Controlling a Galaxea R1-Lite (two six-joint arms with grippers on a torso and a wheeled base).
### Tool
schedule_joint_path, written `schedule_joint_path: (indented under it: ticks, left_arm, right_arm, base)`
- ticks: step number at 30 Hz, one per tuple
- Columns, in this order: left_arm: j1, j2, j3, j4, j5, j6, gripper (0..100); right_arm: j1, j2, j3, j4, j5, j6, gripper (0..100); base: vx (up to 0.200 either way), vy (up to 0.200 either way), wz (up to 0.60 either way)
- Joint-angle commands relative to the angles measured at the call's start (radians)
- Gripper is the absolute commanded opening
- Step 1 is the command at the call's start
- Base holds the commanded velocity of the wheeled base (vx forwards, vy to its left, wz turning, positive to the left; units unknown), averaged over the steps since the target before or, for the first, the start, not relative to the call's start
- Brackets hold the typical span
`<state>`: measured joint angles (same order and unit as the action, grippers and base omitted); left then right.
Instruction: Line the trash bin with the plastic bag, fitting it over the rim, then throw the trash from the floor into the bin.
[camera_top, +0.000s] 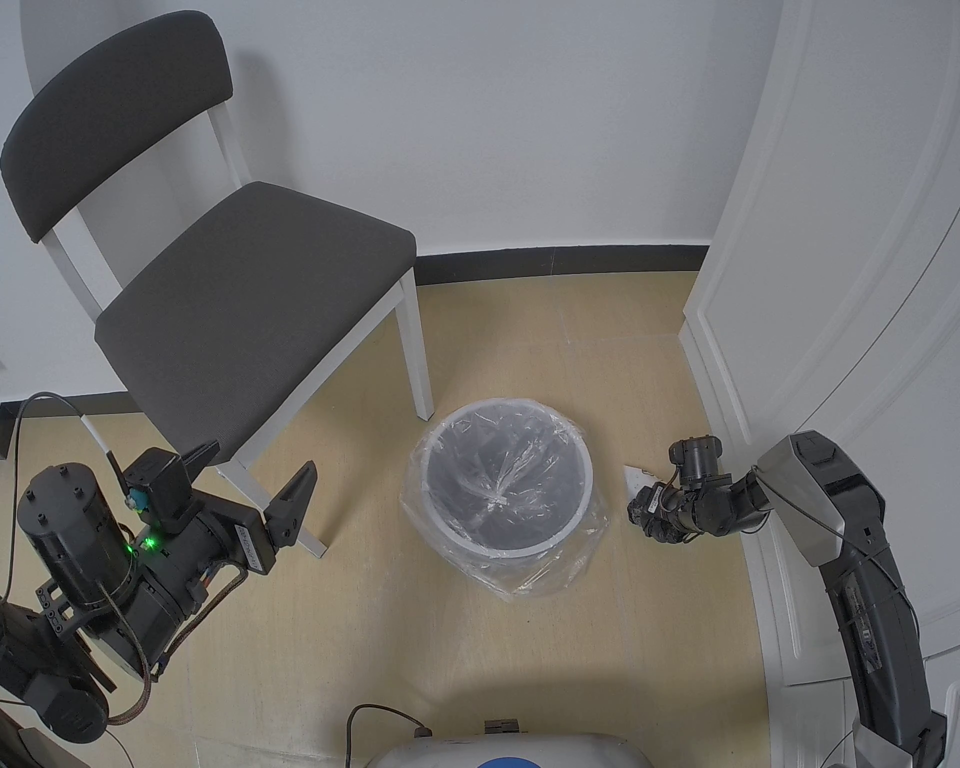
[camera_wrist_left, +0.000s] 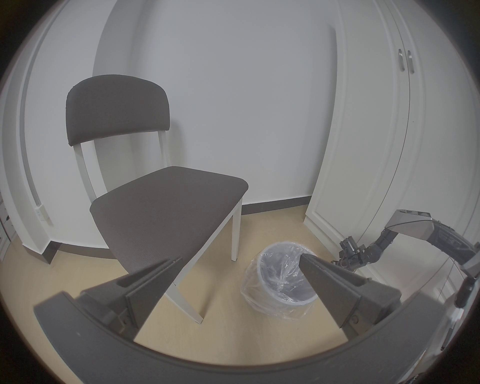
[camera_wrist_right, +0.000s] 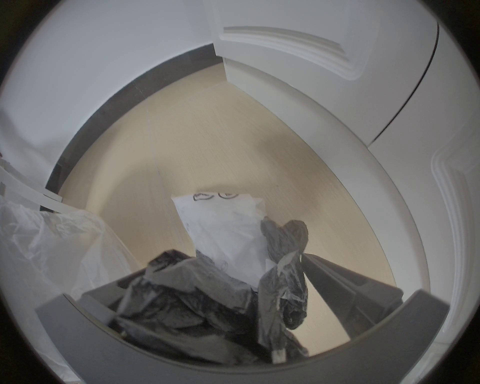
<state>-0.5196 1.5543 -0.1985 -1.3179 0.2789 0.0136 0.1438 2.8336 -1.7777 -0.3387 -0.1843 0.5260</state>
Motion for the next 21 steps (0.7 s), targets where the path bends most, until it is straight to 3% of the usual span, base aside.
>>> schedule_joint_path:
  ticks: [1, 19, 20, 21]
  left_arm:
    - [0.0, 0.006, 0.001, -0.001, 0.0, 0.0, 100]
    - [-0.002, 0.004, -0.001, -0.001, 0.0, 0.0, 100]
    - [-0.002, 0.004, 0.001, -0.001, 0.0, 0.0, 100]
    - [-0.004, 0.004, 0.001, -0.001, 0.0, 0.0, 100]
  right_arm:
    - [-0.001, 0.009, -0.045, 0.067, 0.0, 0.0, 100]
    - [0.0, 0.012, -0.062, 0.106, -0.001, 0.005, 100]
    - [0.0, 0.012, -0.062, 0.107, -0.001, 0.006, 0]
    - [0.0, 0.012, -0.062, 0.107, -0.001, 0.009, 0]
  base:
    - [0.0, 0.0, 0.0]
    - [0.0, 0.0, 0.0]
    - [0.0, 0.0, 0.0]
    - [0.0, 0.0, 0.0]
